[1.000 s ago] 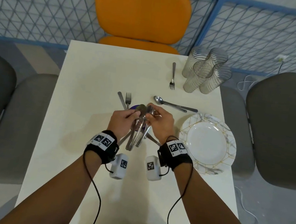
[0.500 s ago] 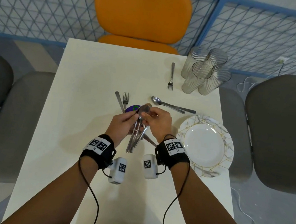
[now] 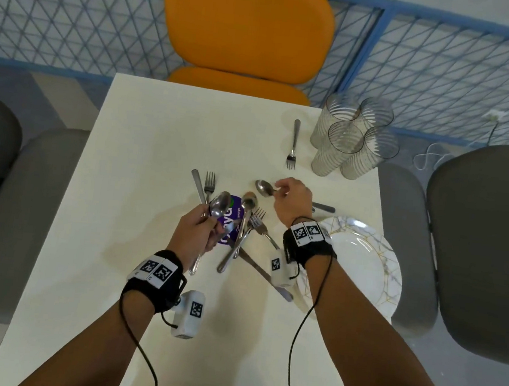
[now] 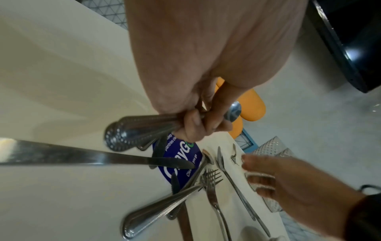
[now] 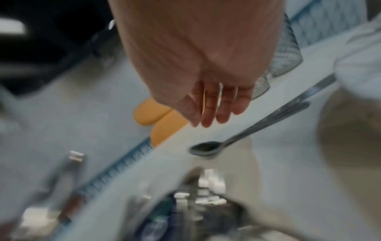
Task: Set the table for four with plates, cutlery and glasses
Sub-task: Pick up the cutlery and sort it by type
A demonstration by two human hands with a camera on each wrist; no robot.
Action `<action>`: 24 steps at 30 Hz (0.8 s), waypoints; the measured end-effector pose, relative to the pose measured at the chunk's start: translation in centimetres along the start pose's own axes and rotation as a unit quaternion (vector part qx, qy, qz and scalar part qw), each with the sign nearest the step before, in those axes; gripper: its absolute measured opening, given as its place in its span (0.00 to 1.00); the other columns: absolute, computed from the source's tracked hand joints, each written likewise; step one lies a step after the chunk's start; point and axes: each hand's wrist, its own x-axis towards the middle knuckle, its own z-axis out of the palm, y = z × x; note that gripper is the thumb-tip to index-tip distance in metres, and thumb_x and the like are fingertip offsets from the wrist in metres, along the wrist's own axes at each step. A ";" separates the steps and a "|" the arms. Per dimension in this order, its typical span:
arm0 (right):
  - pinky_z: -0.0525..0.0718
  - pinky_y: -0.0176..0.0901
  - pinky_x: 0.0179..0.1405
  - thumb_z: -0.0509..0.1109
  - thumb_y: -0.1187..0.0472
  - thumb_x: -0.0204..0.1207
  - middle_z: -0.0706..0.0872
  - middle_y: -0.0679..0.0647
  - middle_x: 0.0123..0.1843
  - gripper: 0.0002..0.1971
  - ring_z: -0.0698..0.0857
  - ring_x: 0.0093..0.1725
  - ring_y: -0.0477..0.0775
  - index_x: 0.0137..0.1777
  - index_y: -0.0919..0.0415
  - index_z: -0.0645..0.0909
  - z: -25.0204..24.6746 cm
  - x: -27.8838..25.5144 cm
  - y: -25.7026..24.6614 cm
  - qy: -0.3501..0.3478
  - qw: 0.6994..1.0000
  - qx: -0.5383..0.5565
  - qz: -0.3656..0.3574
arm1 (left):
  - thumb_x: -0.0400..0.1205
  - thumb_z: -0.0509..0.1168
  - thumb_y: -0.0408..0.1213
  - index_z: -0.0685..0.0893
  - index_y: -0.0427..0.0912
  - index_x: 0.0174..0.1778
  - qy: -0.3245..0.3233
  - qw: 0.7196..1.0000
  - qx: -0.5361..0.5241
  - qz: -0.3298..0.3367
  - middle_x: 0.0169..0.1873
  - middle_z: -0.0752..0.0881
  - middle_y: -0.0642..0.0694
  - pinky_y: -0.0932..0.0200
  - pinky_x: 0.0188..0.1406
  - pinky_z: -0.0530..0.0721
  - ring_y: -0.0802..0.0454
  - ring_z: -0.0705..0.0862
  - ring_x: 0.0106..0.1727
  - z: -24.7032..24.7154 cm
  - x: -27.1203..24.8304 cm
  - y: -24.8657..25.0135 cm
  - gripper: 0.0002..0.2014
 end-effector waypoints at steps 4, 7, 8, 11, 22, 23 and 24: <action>0.79 0.53 0.62 0.72 0.64 0.78 0.82 0.58 0.61 0.13 0.78 0.63 0.62 0.62 0.57 0.82 1.1 2.3 2.9 -0.058 0.978 -0.199 -0.017 | 0.91 0.56 0.24 0.80 0.33 0.50 0.020 0.997 -0.067 -0.024 0.32 0.71 0.38 0.73 0.19 0.75 0.58 0.68 0.16 0.2 0.0 0.2 0.08; 0.81 0.51 0.59 0.72 0.66 0.78 0.82 0.58 0.58 0.08 0.78 0.61 0.61 0.56 0.58 0.84 1.5 3.0 3.5 -0.064 0.969 -0.235 -0.052 | 0.91 0.61 0.29 0.84 0.31 0.52 0.035 0.996 -0.080 -0.036 0.30 0.69 0.41 0.71 0.18 0.74 0.54 0.65 0.21 0.3 0.2 0.1 0.07; 0.81 0.50 0.58 0.71 0.67 0.78 0.82 0.58 0.57 0.07 0.79 0.60 0.60 0.54 0.58 0.85 1.7 3.2 3.6 -0.068 0.966 -0.241 -0.060 | 0.91 0.62 0.29 0.85 0.30 0.53 0.039 0.995 -0.078 -0.037 0.30 0.69 0.41 0.71 0.19 0.74 0.55 0.66 0.21 0.3 0.2 0.1 0.08; 0.80 0.49 0.59 0.70 0.67 0.79 0.83 0.59 0.58 0.08 0.80 0.60 0.61 0.56 0.60 0.84 2.0 3.4 3.4 -0.094 0.963 -0.246 -0.051 | 0.92 0.60 0.30 0.86 0.27 0.56 0.044 0.996 -0.067 -0.043 0.31 0.68 0.42 0.71 0.19 0.74 0.55 0.66 0.22 0.1 0.5 -0.2 0.11; 0.80 0.26 0.38 0.76 0.63 0.76 0.91 0.49 0.42 0.03 0.86 0.39 0.42 0.48 0.59 0.90 -1.5 -1.0 -3.8 -0.125 0.987 0.092 0.029 | 0.92 0.59 0.32 0.86 0.30 0.57 0.054 0.990 -0.123 -0.046 0.32 0.77 0.44 0.62 0.21 0.67 0.52 0.69 0.27 0.4 1.9 0.6 0.12; 0.80 0.29 0.33 0.76 0.65 0.76 0.91 0.49 0.39 0.02 0.86 0.34 0.41 0.46 0.60 0.90 -1.2 -2.3 -4.7 -0.145 0.974 0.166 0.053 | 0.93 0.58 0.32 0.86 0.30 0.58 0.058 0.986 -0.145 -0.049 0.32 0.78 0.44 0.61 0.22 0.66 0.51 0.70 0.28 0.6 1.9 0.9 0.13; 0.81 0.33 0.30 0.76 0.67 0.75 0.91 0.51 0.36 0.02 0.85 0.32 0.43 0.44 0.61 0.90 -0.8 -3.5 -5.5 -0.159 0.958 0.229 0.073 | 0.93 0.57 0.32 0.86 0.31 0.58 0.057 0.982 -0.171 -0.052 0.33 0.79 0.45 0.60 0.23 0.66 0.51 0.70 0.28 0.7 1.9 1.3 0.13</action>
